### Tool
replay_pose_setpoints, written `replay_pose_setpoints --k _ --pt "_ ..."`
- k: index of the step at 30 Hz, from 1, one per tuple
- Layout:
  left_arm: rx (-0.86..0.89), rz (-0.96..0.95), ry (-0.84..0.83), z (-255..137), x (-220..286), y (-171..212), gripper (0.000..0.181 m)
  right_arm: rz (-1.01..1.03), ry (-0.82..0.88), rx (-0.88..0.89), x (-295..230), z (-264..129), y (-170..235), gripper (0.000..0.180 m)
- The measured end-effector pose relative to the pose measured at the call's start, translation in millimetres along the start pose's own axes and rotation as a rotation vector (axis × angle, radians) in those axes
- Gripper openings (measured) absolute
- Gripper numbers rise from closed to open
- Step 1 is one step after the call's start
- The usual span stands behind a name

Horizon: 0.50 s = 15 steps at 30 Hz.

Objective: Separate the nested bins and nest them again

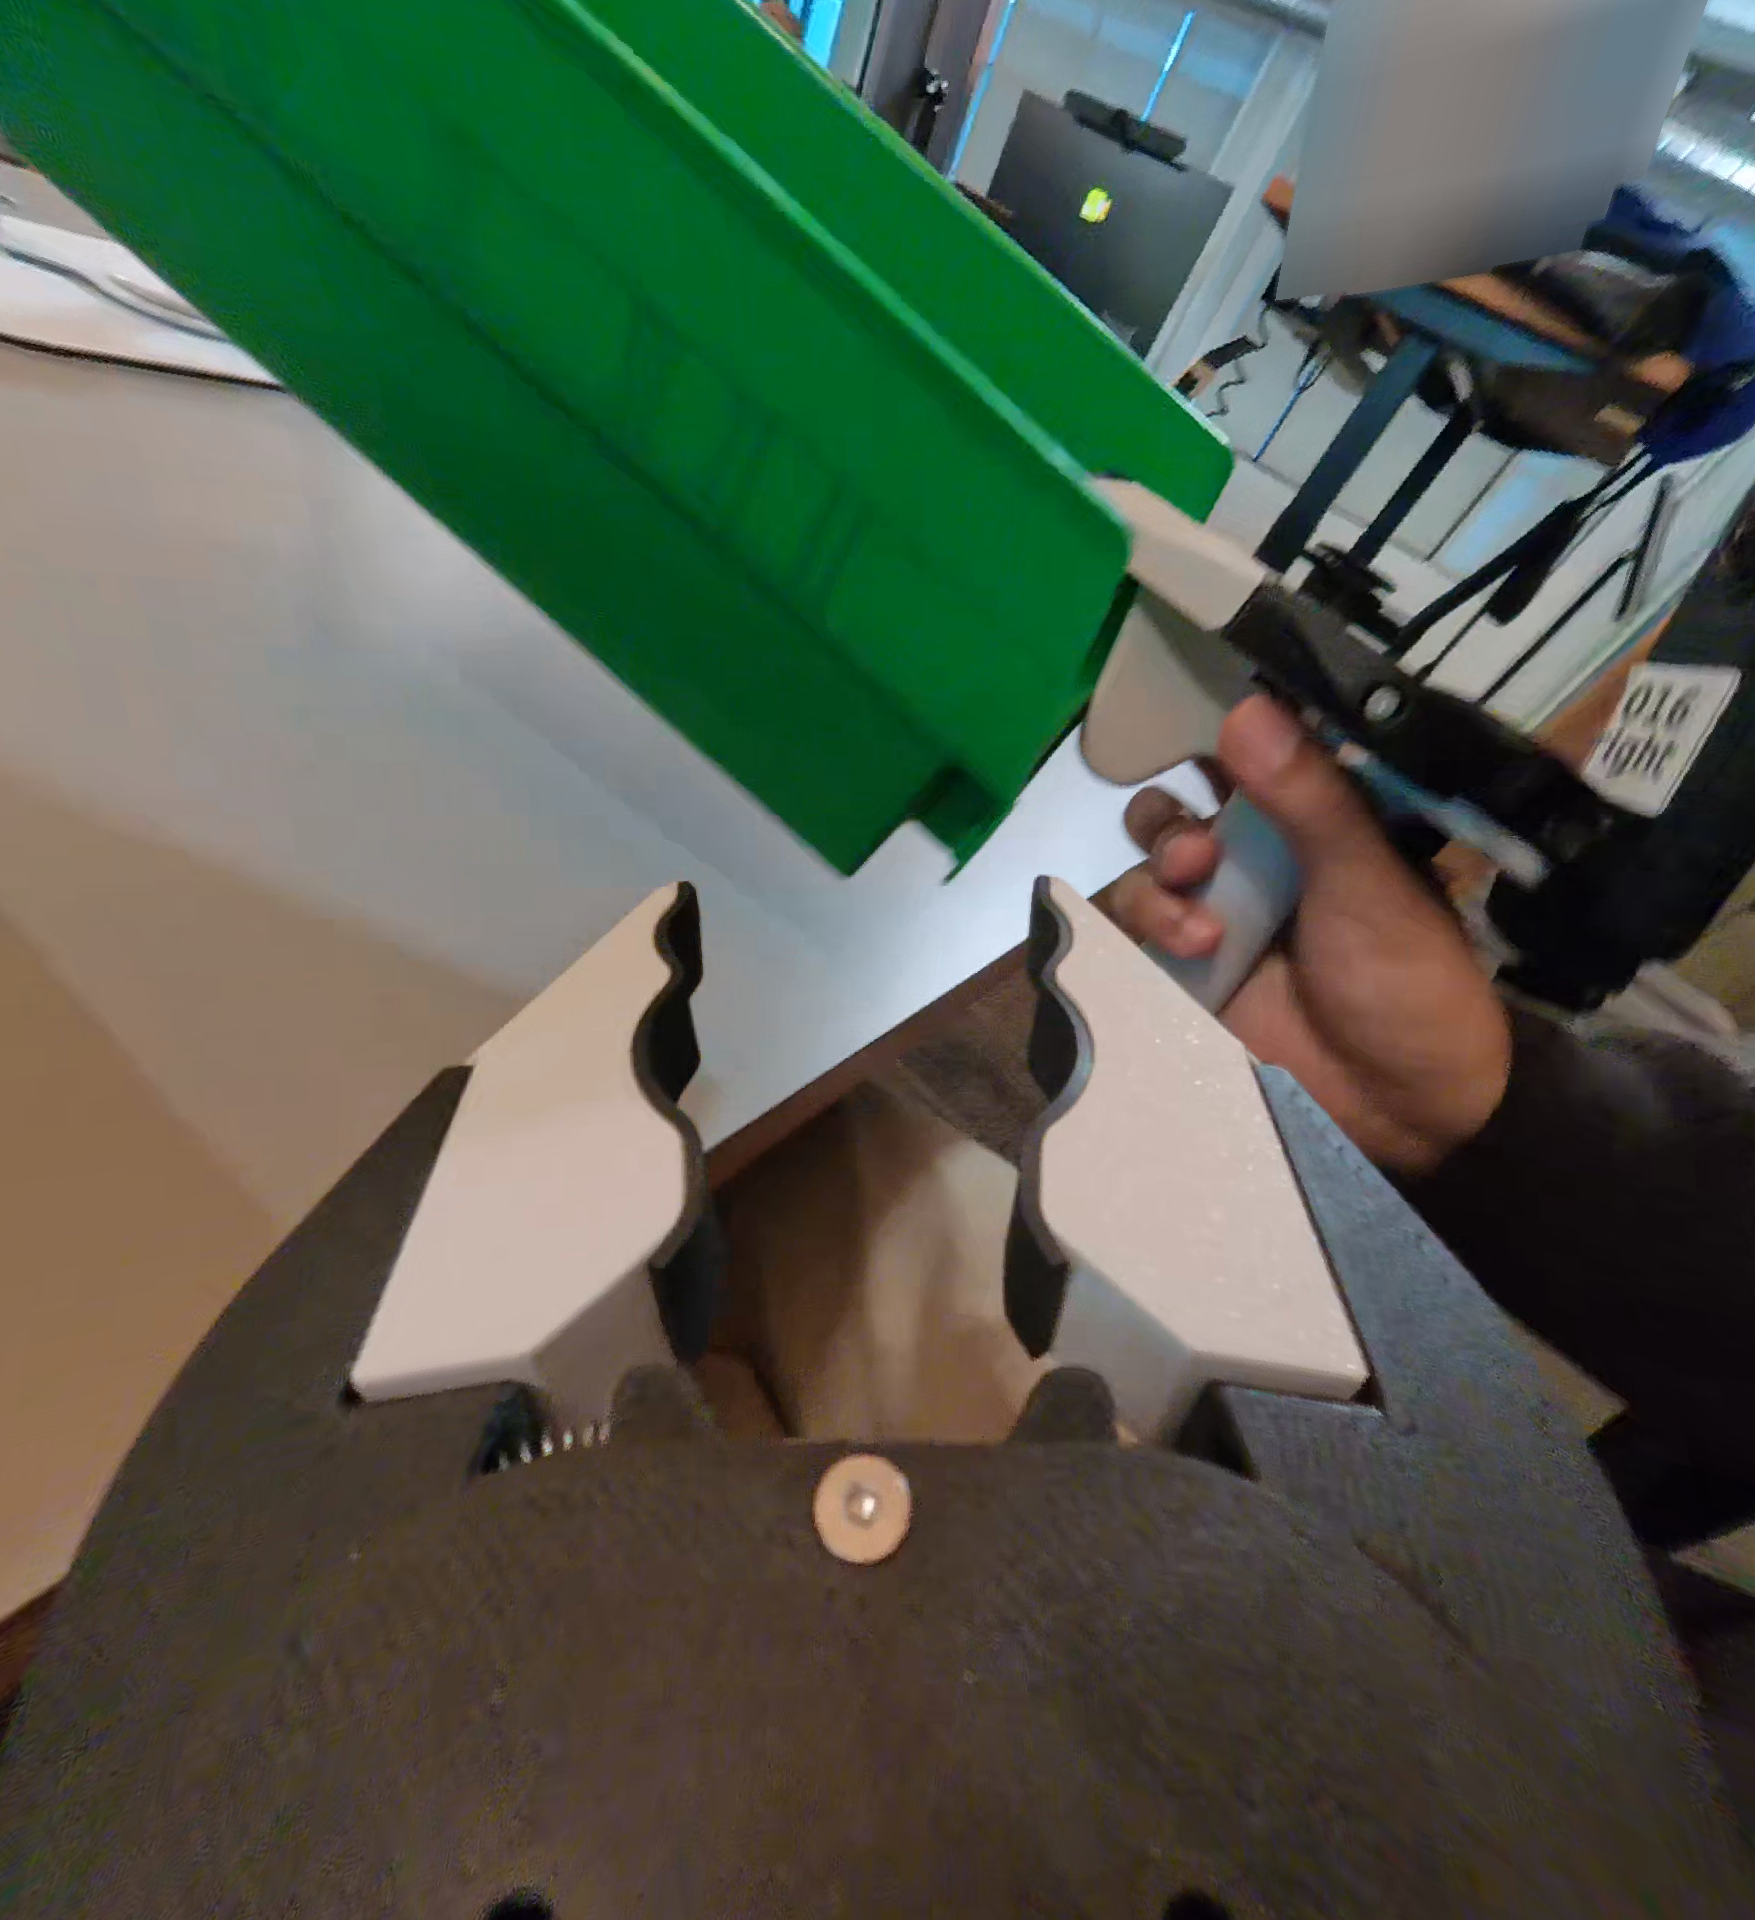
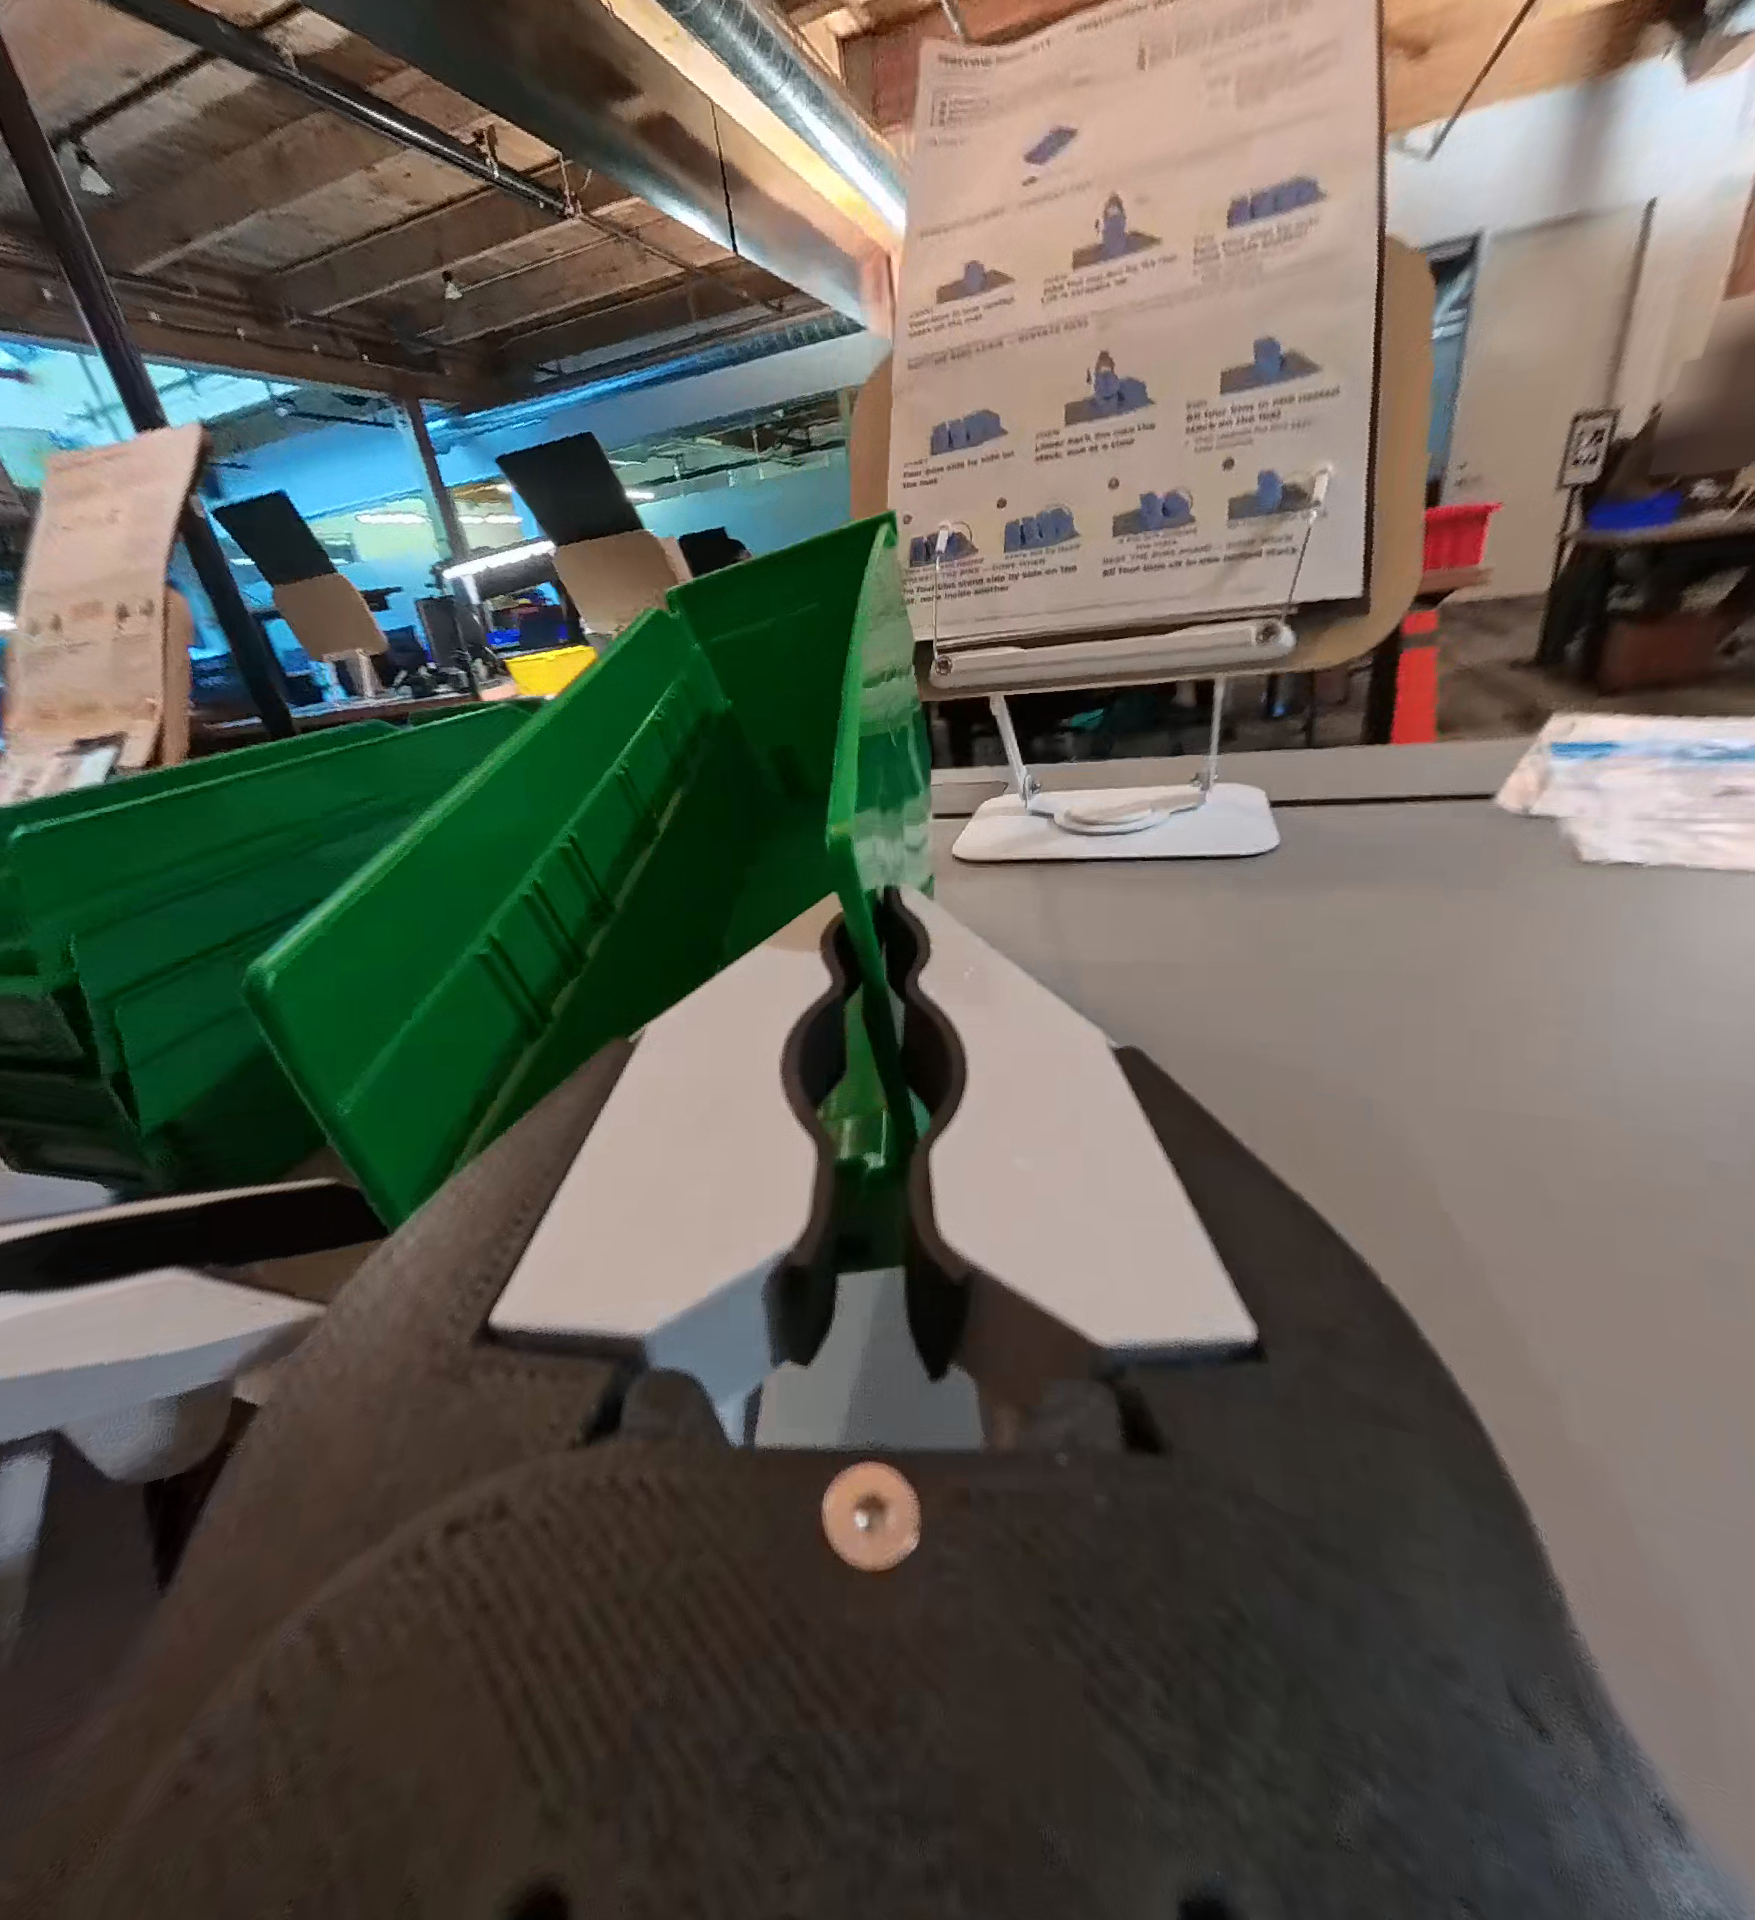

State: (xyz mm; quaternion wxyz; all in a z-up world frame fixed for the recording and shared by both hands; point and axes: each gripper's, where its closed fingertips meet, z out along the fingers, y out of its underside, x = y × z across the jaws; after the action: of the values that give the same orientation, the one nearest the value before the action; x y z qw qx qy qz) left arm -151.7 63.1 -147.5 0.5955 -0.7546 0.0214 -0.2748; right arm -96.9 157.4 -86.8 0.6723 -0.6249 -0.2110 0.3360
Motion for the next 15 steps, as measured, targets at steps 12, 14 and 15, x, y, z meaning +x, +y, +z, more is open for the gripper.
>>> replay_pose_setpoints --k 12,14,15 --pt "0.109 -0.185 -0.086 -17.9 -30.2 -22.2 0.009 -0.313 -0.161 0.13 -92.3 -18.9 -4.8 0.022" --pt "0.123 -0.197 -0.111 -23.8 -40.2 -26.5 0.007 -0.294 -0.23 0.127 -103.0 -20.8 -1.9 0.025" --pt "0.135 -0.196 -0.119 -26.7 -43.7 -29.3 0.006 -0.307 -0.258 0.133 -108.3 -22.0 -1.6 0.027"
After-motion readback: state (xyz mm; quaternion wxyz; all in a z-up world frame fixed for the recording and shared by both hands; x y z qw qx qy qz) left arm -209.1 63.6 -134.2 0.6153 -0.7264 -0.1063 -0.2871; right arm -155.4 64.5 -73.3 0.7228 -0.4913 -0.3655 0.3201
